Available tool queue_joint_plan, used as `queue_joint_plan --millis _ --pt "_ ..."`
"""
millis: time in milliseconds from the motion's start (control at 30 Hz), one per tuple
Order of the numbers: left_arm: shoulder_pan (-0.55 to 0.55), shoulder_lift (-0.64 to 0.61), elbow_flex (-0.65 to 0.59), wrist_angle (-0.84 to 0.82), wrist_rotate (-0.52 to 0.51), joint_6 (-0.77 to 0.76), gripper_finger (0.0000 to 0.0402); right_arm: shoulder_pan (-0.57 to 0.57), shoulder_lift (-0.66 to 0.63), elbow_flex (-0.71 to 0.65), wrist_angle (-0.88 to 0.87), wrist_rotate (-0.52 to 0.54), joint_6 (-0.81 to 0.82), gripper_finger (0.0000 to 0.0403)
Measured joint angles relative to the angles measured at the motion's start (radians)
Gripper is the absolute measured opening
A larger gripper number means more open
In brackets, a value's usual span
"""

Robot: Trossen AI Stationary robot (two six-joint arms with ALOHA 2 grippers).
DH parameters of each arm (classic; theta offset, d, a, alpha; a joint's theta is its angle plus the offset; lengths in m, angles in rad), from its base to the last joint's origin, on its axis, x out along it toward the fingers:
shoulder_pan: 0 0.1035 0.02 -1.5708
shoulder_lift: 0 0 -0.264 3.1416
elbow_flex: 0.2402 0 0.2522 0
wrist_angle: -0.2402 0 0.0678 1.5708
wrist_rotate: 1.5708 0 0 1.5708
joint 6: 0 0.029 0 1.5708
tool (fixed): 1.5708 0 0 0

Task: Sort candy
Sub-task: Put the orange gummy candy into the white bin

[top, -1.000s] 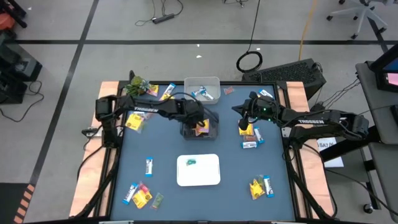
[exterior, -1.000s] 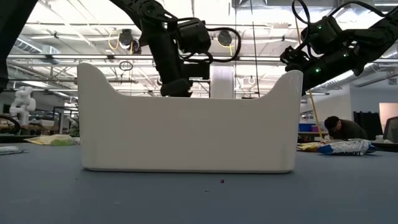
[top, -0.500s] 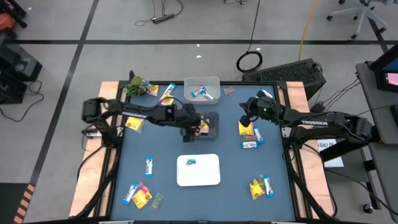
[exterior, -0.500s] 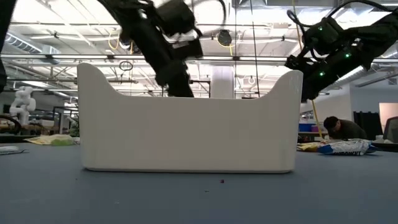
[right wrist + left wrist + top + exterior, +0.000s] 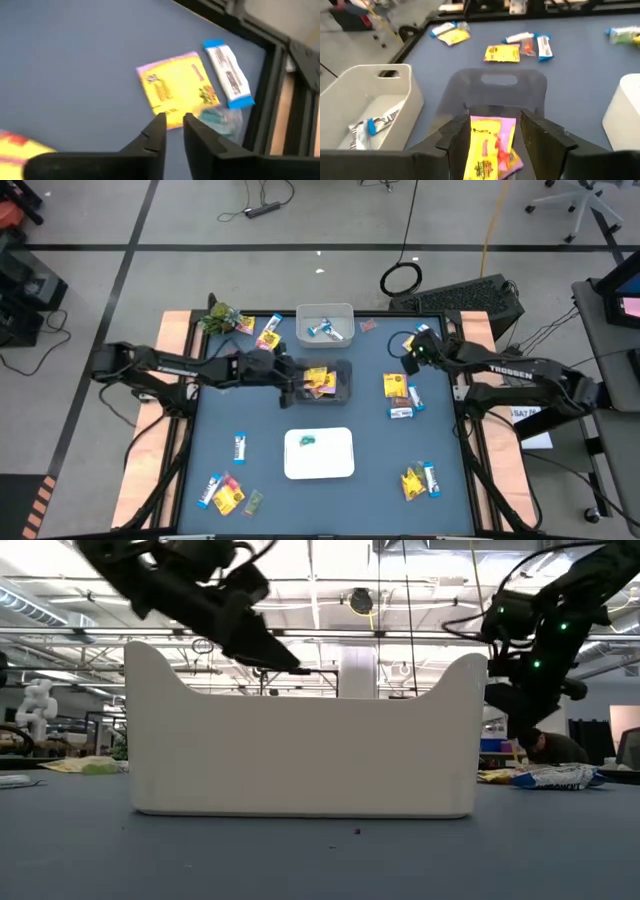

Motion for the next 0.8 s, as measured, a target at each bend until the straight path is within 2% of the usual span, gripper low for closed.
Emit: queue_joint_plan --millis 133,333,433,800 --pt "0.015 -0.068 -0.117 0.138 -0.002 0.001 0.0177 -0.036 0.054 -0.001 0.034 -0.022 0.047 0.0107" --pt "0.072 -0.169 -0.162 0.171 -0.004 0.001 0.0177 -0.066 0.172 0.003 0.423 -0.196 0.001 0.0164" --pt "0.097 -0.203 -0.166 0.149 -0.003 0.001 0.0177 -0.089 0.254 0.033 0.526 -0.257 -0.025 0.0176" --pt "0.153 -0.226 -0.168 0.097 -0.003 -0.001 0.0177 -0.186 0.619 0.391 0.437 -0.37 -0.158 0.0174"
